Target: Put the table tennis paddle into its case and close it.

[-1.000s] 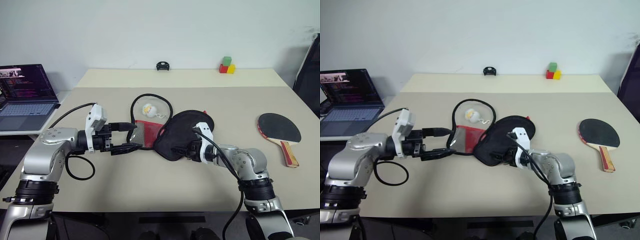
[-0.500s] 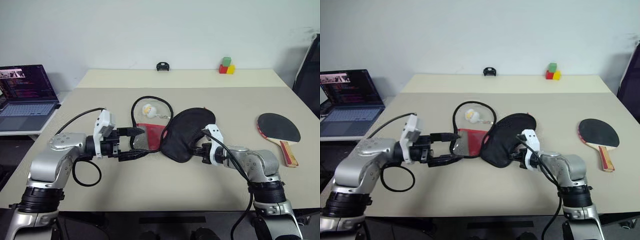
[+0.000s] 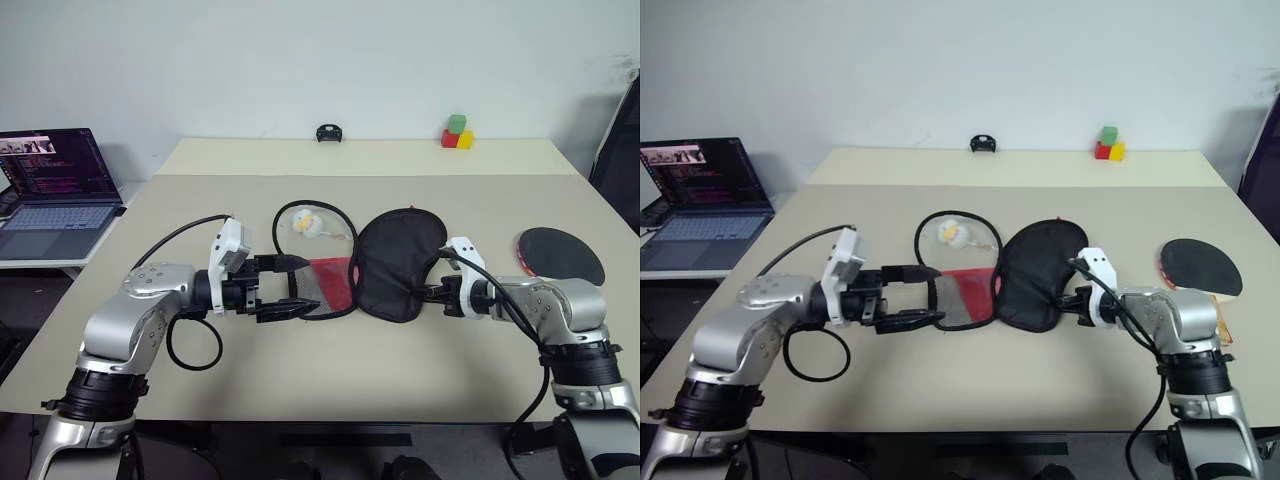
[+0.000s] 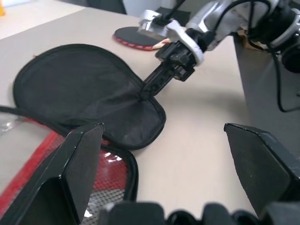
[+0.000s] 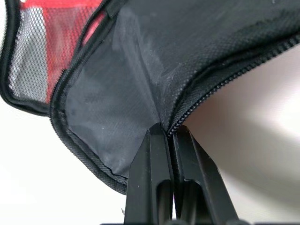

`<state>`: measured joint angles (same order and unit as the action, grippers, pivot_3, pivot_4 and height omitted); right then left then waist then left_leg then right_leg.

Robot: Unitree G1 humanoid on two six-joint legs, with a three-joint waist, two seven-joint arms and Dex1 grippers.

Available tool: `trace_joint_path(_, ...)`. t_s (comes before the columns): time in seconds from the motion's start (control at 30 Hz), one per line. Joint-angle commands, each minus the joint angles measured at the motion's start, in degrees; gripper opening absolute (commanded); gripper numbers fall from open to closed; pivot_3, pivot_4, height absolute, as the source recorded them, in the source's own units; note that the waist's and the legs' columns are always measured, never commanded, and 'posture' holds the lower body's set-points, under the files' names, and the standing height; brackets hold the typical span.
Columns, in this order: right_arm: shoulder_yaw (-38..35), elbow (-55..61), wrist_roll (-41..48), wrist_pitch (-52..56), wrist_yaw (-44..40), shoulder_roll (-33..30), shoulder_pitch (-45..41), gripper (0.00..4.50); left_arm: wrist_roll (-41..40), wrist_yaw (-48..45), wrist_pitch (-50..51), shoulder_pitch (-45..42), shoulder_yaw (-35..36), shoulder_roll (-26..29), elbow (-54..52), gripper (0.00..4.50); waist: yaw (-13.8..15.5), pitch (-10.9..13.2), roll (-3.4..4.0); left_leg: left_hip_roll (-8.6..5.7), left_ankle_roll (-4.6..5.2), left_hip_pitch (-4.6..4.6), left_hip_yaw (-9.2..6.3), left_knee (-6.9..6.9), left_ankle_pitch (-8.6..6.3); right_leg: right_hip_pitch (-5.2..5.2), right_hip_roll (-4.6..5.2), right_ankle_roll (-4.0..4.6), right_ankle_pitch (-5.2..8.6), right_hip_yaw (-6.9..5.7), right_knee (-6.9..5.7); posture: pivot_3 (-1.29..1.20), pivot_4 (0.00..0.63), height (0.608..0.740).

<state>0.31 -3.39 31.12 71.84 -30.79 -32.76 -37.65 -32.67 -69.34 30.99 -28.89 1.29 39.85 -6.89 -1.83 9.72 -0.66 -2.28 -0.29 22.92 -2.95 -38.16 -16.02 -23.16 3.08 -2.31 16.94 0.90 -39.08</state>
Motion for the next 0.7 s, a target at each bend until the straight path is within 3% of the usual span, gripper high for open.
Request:
trace_joint_path(0.03, 2.41, -4.19, -2.18, -3.74, -5.58, -4.03, -3.37, 0.02, 0.39, 0.03, -1.25, -2.33, -1.15, -1.05, 0.23, 4.50, 0.00, 0.00, 0.00, 0.00, 0.00, 0.00, 0.02, -0.01, 0.00, 0.00, 0.00, 0.00, 0.00, 0.00, 0.00, 0.00, 0.150, 0.740)
trace_joint_path(0.4, 10.79, -22.46, -12.33, -16.25, -18.50, -10.38, -10.78, 0.02, 1.93, -1.27, -3.10, -5.23, -3.87, -2.74, 2.73, 4.50, 0.01, 0.00, -0.01, 0.01, 0.00, 0.02, 0.05, -0.03, 0.01, 0.00, 0.01, 0.00, 0.00, 0.02, 0.02, 0.00, 0.150, 0.740)
trace_joint_path(0.7, 12.65, -33.87, -19.44, -23.51, -22.50, -9.36, -15.79, 0.02, 2.61, -1.05, -3.63, -4.94, -4.24, -3.59, 2.89, 4.50, 0.00, 0.00, -0.01, 0.01, -0.03, 0.02, 0.06, -0.07, 0.03, 0.00, 0.02, 0.00, 0.00, 0.01, 0.01, 0.00, 0.150, 0.740)
